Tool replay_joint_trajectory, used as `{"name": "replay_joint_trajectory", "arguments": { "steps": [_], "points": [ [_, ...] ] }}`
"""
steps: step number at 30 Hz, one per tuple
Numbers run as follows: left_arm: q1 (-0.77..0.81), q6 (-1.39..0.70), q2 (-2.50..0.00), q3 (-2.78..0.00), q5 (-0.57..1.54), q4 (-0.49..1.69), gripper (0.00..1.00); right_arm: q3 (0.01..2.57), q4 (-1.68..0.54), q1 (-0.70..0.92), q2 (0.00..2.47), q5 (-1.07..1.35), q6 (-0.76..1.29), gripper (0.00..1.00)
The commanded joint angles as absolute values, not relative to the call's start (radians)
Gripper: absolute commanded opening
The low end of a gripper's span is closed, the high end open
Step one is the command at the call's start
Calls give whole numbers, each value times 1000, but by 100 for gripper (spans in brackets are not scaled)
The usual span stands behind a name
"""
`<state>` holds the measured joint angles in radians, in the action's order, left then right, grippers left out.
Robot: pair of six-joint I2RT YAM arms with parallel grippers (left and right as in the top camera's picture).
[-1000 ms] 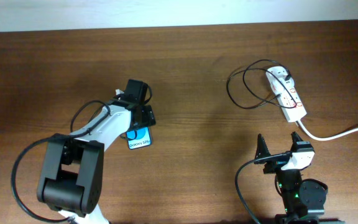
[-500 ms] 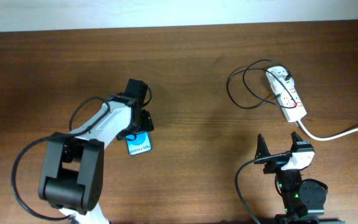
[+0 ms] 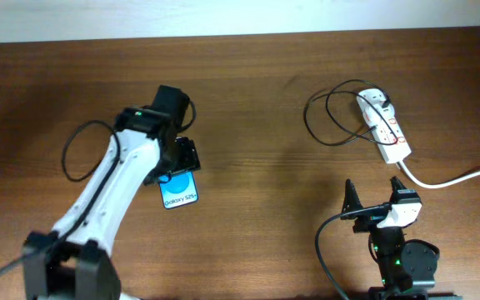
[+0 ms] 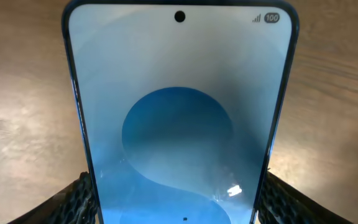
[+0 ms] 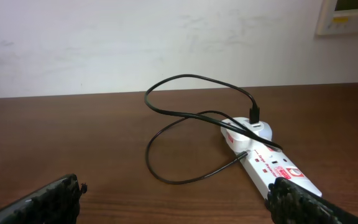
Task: Plug charger to phone and switch on socket
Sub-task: 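Grasp the phone's bottom edge with the left gripper and lift it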
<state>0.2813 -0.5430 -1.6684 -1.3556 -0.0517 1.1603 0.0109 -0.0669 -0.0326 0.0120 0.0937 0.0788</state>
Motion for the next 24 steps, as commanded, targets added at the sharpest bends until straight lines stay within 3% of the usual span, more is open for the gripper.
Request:
{"name": "replay_joint_trajectory", "arguments": {
  "steps": [1, 24],
  "points": [
    [284, -545, -1588, -1378, -44, 1201, 52, 6, -72, -27, 7, 93, 82, 98],
    [304, -546, -1370, -1378, 148, 1393, 49, 6, -72, -27, 7, 93, 82, 98]
  ]
}}
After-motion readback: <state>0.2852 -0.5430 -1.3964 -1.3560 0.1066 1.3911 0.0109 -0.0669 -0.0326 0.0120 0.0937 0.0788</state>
